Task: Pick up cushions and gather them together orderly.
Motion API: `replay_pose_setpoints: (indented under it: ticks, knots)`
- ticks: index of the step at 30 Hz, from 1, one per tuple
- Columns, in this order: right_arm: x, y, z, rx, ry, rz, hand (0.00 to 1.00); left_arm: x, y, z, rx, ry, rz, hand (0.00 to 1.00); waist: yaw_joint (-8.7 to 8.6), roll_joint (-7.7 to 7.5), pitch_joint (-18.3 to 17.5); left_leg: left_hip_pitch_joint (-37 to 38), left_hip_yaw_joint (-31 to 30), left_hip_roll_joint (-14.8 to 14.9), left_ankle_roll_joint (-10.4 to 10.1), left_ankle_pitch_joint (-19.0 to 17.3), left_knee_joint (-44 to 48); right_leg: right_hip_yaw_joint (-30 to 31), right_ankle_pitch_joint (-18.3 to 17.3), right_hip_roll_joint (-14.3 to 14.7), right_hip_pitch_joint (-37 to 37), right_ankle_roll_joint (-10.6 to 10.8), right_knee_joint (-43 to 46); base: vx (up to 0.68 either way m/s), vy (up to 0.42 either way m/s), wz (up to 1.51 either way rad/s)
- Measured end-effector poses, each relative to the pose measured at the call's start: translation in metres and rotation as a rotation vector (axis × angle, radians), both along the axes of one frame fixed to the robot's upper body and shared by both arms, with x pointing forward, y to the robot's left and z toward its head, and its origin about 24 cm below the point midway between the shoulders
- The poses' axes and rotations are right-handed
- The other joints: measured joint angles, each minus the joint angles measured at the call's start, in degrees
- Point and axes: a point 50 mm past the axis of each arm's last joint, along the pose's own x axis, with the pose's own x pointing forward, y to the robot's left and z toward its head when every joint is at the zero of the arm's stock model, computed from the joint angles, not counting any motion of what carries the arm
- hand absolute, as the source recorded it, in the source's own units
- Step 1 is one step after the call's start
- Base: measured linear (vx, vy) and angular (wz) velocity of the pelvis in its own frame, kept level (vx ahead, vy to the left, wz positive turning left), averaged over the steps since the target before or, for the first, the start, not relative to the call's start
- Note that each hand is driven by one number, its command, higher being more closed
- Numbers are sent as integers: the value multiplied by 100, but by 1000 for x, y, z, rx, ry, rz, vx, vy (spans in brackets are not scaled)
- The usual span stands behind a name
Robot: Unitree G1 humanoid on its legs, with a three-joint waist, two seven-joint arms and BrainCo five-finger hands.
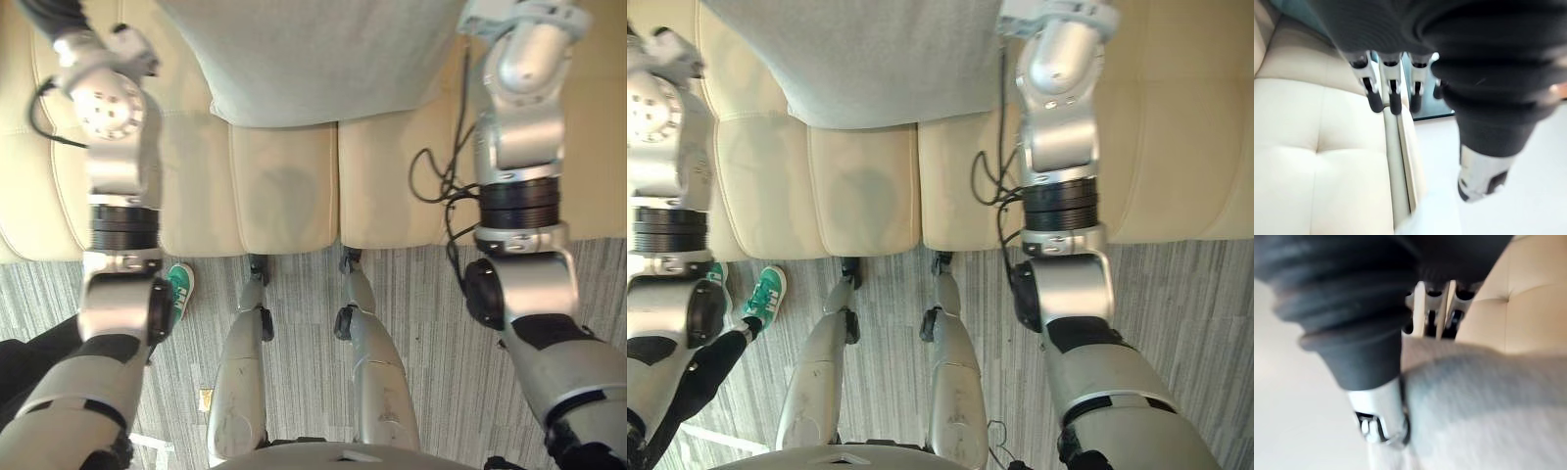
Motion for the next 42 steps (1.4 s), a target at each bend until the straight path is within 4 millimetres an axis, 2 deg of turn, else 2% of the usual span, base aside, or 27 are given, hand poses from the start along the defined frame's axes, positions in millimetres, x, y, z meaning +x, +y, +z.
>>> replay_pose_setpoints:
  ticks: [2,5,7,10,12,14,15,16,17,18,19,20,21,22,23,24,25,27,29,30,32,33,34,36,40,42]
  knots:
    - [-1,-27,10,99,-1,24,0,-2,28,-1,-33,25,31,0,28,0,0,-30,-39,5,6,-21,91,-5,-15,-4,1,15,70,-57,26,5]
    - [-6,-52,15,197,-27,89,0,-2,49,-6,-70,51,10,0,30,0,0,-36,-58,20,16,-30,155,-5,-64,-9,50,31,105,-60,14,9]
    - [-7,-56,15,227,-30,130,0,-2,53,-10,-89,50,-52,0,26,-1,0,4,-59,25,16,-31,173,-10,-66,-7,110,30,104,-51,-1,4]
    - [-2,-64,0,263,7,164,0,-1,55,-23,-111,52,-132,0,13,-3,-1,239,-61,28,22,-73,177,-26,-101,-6,369,29,92,-25,-1,1]
    - [-6,-75,-25,259,32,139,0,-13,54,-36,-71,33,-150,0,9,-7,-4,399,-60,30,44,-153,187,-33,-197,-6,545,32,94,-4,12,2]
    - [-19,-94,-59,266,58,84,0,-32,54,-58,-37,14,-144,0,27,-8,-5,541,-58,33,45,-199,177,-57,-266,-12,676,64,132,16,15,1]
    - [-30,-107,-91,268,109,25,0,-43,52,-84,-58,31,-145,0,55,-9,-5,674,-58,27,47,-245,171,-72,-312,-19,801,76,139,36,27,1]
    - [-33,-110,-102,269,132,6,0,-46,50,-94,-71,47,-147,0,64,-10,-7,724,-57,25,46,-257,168,-75,-337,-23,847,83,151,52,38,1]
    - [-39,-116,-136,302,202,-13,0,-52,46,-130,-119,126,-150,0,51,-11,-9,910,-59,23,42,-314,165,-88,-440,-32,1005,107,231,55,37,0]
    - [-42,-115,-157,322,247,-18,0,-54,42,-153,-158,182,-162,0,41,-13,-13,1046,-58,23,36,-337,152,-86,-525,-40,1083,109,327,79,41,0]
    - [-44,-111,-184,336,318,-22,0,-59,36,-183,-195,266,-176,0,13,-13,-14,1237,-58,20,40,-375,119,-87,-622,-46,1225,135,404,58,25,-1]
    - [-46,-109,-197,353,351,-16,0,-61,32,-196,-211,305,-182,0,10,-25,-26,1328,-52,20,45,-385,97,-83,-664,-49,1275,135,446,77,18,-8]
    - [-51,-100,-235,363,464,-19,0,-70,24,-230,-231,421,-201,0,5,-68,-62,1558,-8,4,48,-442,79,-18,-756,-38,1422,152,531,74,-2,-21]
    - [-53,-90,-260,364,550,-4,0,-76,19,-254,-240,511,-217,0,15,-124,-116,1694,64,13,49,-508,100,52,-769,2,1521,157,520,85,-6,-27]
    - [-55,-84,-275,364,600,7,0,-80,18,-267,-251,560,-226,0,13,-153,-154,1757,95,13,64,-540,115,92,-777,8,1577,163,510,60,-14,-31]
    - [-62,-71,-310,375,729,26,0,-92,13,-303,-301,691,-249,0,-14,-190,-295,1900,120,4,82,-636,176,162,-793,22,1738,181,449,50,-6,-24]
    - [-69,-63,-333,392,813,43,0,-100,7,-324,-337,769,-265,0,-45,-207,-382,2045,144,-8,111,-719,181,199,-803,26,1899,195,369,51,3,-21]
    - [-83,-53,-366,416,938,57,0,-113,0,-351,-368,882,-285,0,-66,-240,-534,2253,216,-25,146,-803,180,279,-789,29,2111,214,253,48,19,-20]
    - [-107,-39,-412,445,1138,84,0,-137,-12,-397,-394,1107,-303,0,-146,-248,-822,2583,261,-73,156,-908,173,356,-804,9,2468,266,70,53,33,-19]
    - [-113,-37,-422,446,1188,83,0,-143,-14,-405,-401,1150,-304,0,-173,-252,-880,2631,267,-79,162,-932,172,362,-807,5,2524,288,48,53,35,-9]
    - [-135,-26,-465,484,1394,94,0,-169,-20,-443,-478,1342,-307,0,-223,-305,-1083,2935,331,-85,131,-1051,159,428,-815,5,2847,316,-64,47,38,-15]
    - [-146,-24,-481,492,1480,88,0,-180,-23,-456,-512,1411,-306,0,-225,-320,-1149,3047,371,-85,140,-1071,148,457,-830,4,2931,336,-65,36,29,-16]
    - [-150,-23,-487,502,1514,84,0,-186,-24,-461,-527,1444,-304,0,-227,-320,-1183,3099,376,-88,132,-1082,136,460,-840,0,2975,347,-65,37,29,-8]
    - [-177,-24,-516,554,1683,42,0,-212,-32,-484,-602,1586,-295,0,-236,-318,-1337,3367,373,-123,122,-1090,13,457,-888,-27,3191,399,-67,44,28,1]
    - [-208,-28,-539,660,1826,-12,0,-241,-38,-499,-601,1751,-299,0,-256,-322,-1503,3781,397,-159,109,-1098,-175,473,-964,-52,3504,464,-93,35,19,-2]
    - [-214,-28,-542,662,1866,-18,0,-244,-38,-500,-600,1769,-296,0,-269,-322,-1534,3934,405,-172,105,-1097,-247,479,-982,-61,3612,487,-92,30,15,-6]
